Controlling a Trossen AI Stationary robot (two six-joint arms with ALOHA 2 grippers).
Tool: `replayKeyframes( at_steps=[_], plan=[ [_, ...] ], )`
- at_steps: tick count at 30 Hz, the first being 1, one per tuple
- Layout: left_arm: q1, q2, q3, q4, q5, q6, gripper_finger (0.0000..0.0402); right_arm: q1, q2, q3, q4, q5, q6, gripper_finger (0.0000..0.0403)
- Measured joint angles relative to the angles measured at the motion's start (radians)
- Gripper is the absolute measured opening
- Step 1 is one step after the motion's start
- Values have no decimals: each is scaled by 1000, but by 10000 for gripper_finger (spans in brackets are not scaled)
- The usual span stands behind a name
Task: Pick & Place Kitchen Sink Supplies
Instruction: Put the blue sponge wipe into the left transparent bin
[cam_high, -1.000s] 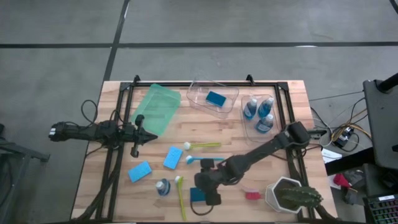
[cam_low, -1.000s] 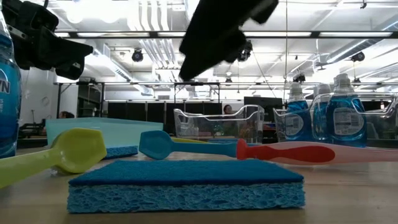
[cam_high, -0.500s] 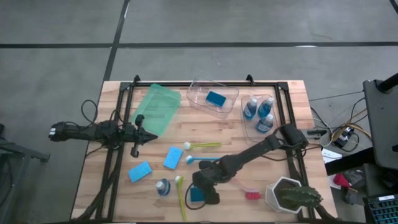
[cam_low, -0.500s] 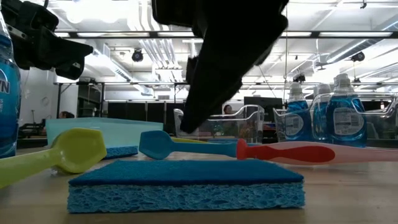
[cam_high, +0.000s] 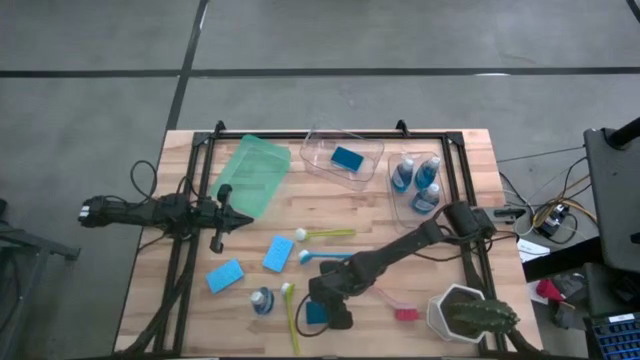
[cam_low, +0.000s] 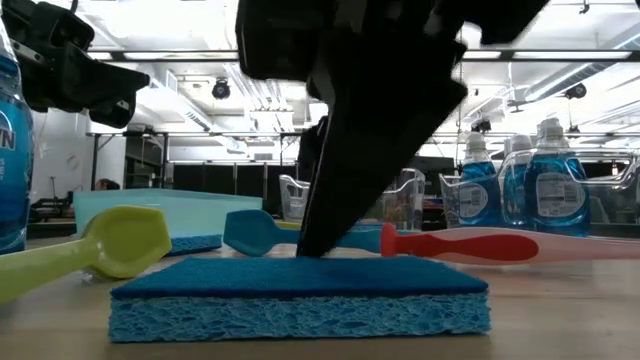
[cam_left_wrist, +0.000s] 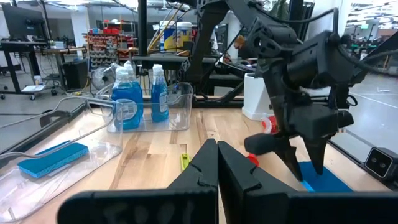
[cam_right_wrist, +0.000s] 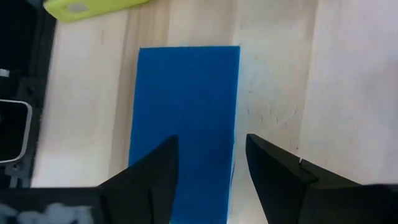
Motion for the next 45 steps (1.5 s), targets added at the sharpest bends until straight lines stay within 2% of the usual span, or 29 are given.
replayKeyframes(
  at_steps=[5,10,21,45],
  plan=[
    [0,0,0,0,0,0,0,-3,29,1,25,-50,27,165],
    [0,0,0,0,0,0,0,-7,30,1,25,-57,29,135],
    [0,0,0,0,0,0,0,-13,28,0,24,-54,24,15],
    [0,0,0,0,0,0,0,-114,-23,-2,-1,-27,-24,11]
  ],
)
